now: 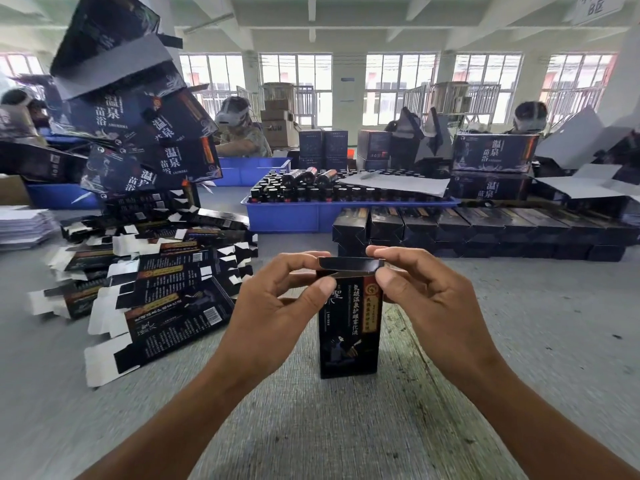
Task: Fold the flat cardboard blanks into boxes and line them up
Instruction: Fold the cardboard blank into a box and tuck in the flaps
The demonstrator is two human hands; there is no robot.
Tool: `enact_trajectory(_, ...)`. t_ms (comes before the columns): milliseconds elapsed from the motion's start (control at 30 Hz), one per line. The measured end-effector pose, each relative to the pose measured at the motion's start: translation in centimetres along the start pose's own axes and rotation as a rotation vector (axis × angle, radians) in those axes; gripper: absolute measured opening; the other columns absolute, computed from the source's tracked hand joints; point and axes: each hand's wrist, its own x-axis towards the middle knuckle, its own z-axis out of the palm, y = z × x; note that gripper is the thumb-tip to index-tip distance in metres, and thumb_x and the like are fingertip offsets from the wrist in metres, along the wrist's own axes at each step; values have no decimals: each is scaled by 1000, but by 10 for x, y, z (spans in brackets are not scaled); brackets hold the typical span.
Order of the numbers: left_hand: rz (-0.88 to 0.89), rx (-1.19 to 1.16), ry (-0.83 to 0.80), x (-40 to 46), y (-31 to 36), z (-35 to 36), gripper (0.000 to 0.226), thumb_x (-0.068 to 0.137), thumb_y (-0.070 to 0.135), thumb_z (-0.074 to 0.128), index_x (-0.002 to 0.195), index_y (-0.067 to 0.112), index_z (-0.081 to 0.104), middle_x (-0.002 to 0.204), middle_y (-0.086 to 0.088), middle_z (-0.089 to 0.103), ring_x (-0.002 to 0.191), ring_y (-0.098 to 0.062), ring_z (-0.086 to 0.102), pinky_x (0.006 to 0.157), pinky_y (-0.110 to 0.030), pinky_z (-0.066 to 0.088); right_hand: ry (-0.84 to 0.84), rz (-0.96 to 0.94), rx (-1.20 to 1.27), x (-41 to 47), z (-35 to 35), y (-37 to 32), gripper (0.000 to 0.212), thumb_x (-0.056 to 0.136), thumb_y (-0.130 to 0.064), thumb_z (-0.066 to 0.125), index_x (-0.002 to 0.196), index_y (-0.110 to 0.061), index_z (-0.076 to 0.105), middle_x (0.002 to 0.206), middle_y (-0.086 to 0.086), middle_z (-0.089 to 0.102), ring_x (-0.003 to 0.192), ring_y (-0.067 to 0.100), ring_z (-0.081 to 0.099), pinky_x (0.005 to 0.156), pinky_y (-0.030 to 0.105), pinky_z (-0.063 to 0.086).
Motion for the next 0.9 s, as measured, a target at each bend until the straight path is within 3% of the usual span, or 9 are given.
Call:
enact_trajectory(200,-21,-27,31,0,0,0,21,80,40,76,96,37,62,122,11,70,110,-14,68,79,-26,58,31,-5,3,0,1,0,22,93,-5,65,106,-21,74,108,-14,75,103,5,70,78,15,54)
enact_trajectory(300,3,-14,30,0,0,-1,27,85,45,76,106,37,61,123,10,69,109,-17,68,79,-29,59,35,-17,-7,0,1,0,22,93,-4,65,104,-22,74,110,-15,74,103,4,70,79,15,54)
enact_trajectory(400,44,44,28,-1,0,1,25,94,42,66,119,42,62,124,14,67,110,-14,67,76,-23,57,34,-27,-18,-1,1,1,23,94,-5,65,103,-23,74,111,-16,74,105,4,69,83,17,55)
enact_trajectory(533,173,217,29,-3,-3,3,27,95,35,58,120,34,70,122,17,66,119,-15,61,82,-29,59,25,-52,-100,-1,1,3,20,95,-11,65,105,-26,73,114,-18,72,107,4,68,87,23,57)
enact_trajectory(700,261,261,30,-2,-7,0,24,94,22,62,114,21,74,124,8,66,119,-15,62,71,-20,57,38,-185,-321,-1,-1,6,13,95,-31,67,104,-25,74,118,-20,69,109,-4,64,81,10,52)
enact_trajectory(900,275,300,54,-1,-12,1,24,94,23,62,115,20,74,124,7,66,115,-13,64,70,-15,55,80,-292,-438,1,2,10,22,94,-32,61,105,-19,74,121,-9,69,108,-4,64,82,8,50)
